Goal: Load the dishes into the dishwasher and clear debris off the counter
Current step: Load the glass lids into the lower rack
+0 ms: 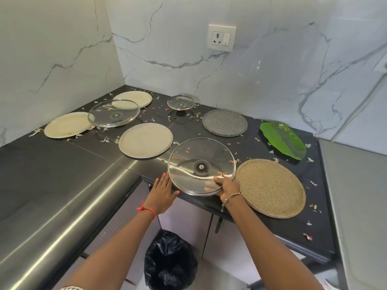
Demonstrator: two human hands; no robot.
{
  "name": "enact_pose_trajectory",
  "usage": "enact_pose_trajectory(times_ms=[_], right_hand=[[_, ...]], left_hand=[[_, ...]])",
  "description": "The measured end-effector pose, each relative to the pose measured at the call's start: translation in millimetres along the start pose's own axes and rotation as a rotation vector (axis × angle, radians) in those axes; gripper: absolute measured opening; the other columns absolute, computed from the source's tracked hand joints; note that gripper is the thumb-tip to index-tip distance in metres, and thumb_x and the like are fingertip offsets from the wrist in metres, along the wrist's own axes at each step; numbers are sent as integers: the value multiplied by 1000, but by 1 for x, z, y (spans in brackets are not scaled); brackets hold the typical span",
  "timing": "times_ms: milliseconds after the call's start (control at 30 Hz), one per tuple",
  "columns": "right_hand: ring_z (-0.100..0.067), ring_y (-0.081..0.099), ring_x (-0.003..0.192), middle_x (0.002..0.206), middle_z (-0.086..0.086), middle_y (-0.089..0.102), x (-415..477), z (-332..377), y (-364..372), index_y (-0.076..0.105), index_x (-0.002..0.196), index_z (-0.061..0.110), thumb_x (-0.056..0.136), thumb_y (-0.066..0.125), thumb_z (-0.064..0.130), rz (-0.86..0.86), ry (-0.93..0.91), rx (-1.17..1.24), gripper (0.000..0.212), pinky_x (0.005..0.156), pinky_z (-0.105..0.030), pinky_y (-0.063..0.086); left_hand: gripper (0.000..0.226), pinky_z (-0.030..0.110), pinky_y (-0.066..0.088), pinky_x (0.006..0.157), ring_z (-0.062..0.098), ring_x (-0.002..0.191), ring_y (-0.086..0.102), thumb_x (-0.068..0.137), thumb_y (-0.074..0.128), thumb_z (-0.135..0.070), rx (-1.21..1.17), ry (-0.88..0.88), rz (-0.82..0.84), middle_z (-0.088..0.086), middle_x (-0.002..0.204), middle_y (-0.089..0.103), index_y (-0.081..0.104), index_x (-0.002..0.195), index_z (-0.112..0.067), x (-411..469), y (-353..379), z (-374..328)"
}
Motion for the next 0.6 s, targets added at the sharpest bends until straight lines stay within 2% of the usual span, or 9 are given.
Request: enact_pose_trajectory(times_ms=[67, 167, 300, 400, 500, 600], right_hand=[[-29, 62, 40, 66, -18, 64, -7, -2, -5, 52, 81, -5, 79, 48, -21, 0, 21, 13, 17, 35, -46, 50], [-31, 63, 41, 52, -13, 65, -21, -9, -19, 53, 79, -6, 81, 45, -18, 34, 53, -7, 15, 35, -42, 51], [-29, 64, 45, 62, -14, 66, -45, -22, -44, 58, 81, -4, 80, 50, -16, 91, 67, -11, 15, 36, -39, 51], [-25, 65, 45, 54, -11, 66, -73, -30, -65, 59, 80, 0, 81, 48, -18, 127, 65, -31, 21, 39, -34, 53], [-28, 64, 43, 54, -13, 66, -113, -40, -92, 60, 83, 0, 83, 47, -16, 182, 63, -105, 20, 39, -34, 53], [-28, 64, 45, 57, -14, 67, -149, -57, -121, 60, 84, 0, 84, 48, -13, 207, 51, -157, 17, 40, -37, 53]], left_hand=[[67, 32, -10, 114, 21, 145, -12, 101, 27, -38, 15, 5, -19, 7, 157, -10, -9, 148, -8, -14, 0, -3], [67, 31, -14, 112, 21, 144, -15, 101, 30, -32, 24, -22, -57, 8, 156, -15, -11, 148, -7, -46, 11, -3], [64, 31, -17, 109, 23, 143, -16, 101, 29, -28, 37, -70, -43, 10, 155, -16, -9, 147, -3, -100, 40, -6], [62, 31, -17, 108, 25, 144, -15, 102, 25, -28, 101, -97, 18, 11, 155, -18, -12, 146, -3, -142, 61, -9], [65, 31, -17, 108, 24, 144, -14, 101, 29, -28, 50, -108, 56, 5, 149, -25, -11, 147, -5, -183, 83, -16], [66, 33, -14, 111, 25, 145, -7, 99, 37, -26, -66, -119, 8, 8, 156, -9, -2, 148, -5, -220, 97, -28]])
Point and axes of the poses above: each hand's wrist, its own x-axis towards the middle knuckle, its own y-axis out of the palm, z = x × y, the point moved 1 cm from there along x, towards the middle knuckle
